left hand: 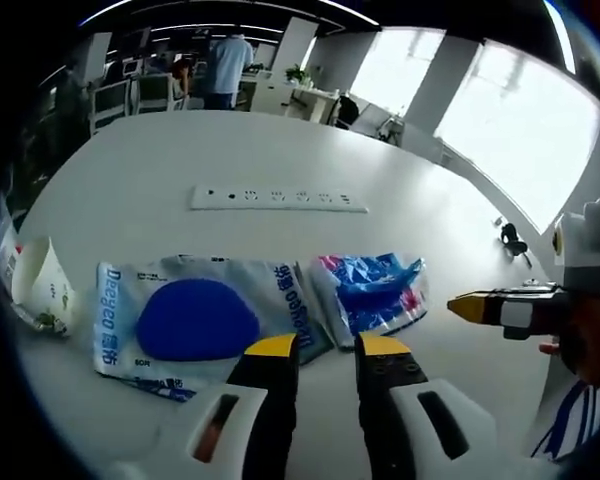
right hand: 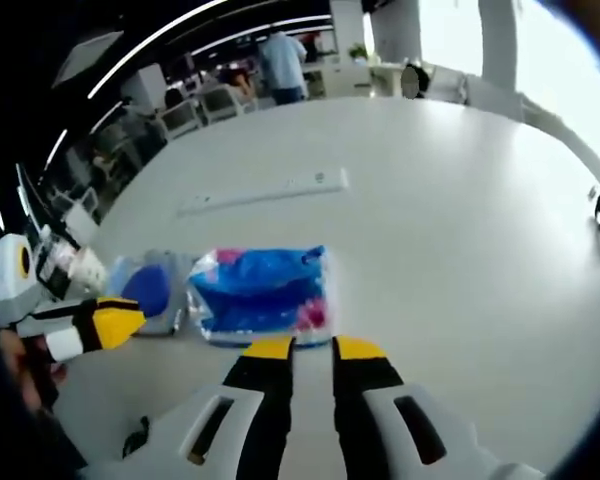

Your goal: Arrange the tabletop items into an orderly group along one side of the table until the central work area is clear of visible clutter.

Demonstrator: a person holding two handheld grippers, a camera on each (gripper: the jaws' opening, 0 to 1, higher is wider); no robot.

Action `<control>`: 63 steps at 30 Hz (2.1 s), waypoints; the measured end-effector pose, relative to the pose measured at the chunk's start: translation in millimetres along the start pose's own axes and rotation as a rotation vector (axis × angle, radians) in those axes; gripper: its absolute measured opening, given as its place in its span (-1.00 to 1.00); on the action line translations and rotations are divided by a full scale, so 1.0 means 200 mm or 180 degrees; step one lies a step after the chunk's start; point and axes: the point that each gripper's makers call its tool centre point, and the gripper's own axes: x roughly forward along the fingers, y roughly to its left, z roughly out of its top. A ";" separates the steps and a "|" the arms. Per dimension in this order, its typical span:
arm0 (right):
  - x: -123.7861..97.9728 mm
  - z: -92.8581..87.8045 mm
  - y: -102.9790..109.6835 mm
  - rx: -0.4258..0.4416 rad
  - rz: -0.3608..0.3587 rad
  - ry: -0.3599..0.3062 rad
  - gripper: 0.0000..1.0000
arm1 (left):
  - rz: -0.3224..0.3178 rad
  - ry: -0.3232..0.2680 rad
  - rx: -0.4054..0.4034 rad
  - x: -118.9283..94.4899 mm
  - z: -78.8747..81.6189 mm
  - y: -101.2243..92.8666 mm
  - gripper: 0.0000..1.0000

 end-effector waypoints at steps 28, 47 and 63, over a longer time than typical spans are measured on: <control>-0.17 -0.23 0.20 -0.0186 0.0146 0.0023 -0.70 | -0.0026 -0.0086 -0.0092 -0.26 -0.21 0.05 -0.51; -0.26 -0.45 0.34 -0.0321 0.0298 0.0154 -0.68 | 0.0014 -0.0103 -0.0160 -0.43 -0.37 0.06 -0.43; -0.29 -0.61 0.51 -0.0456 0.0501 0.0278 -0.66 | 0.0067 0.0007 -0.0057 -0.55 -0.58 0.04 -0.35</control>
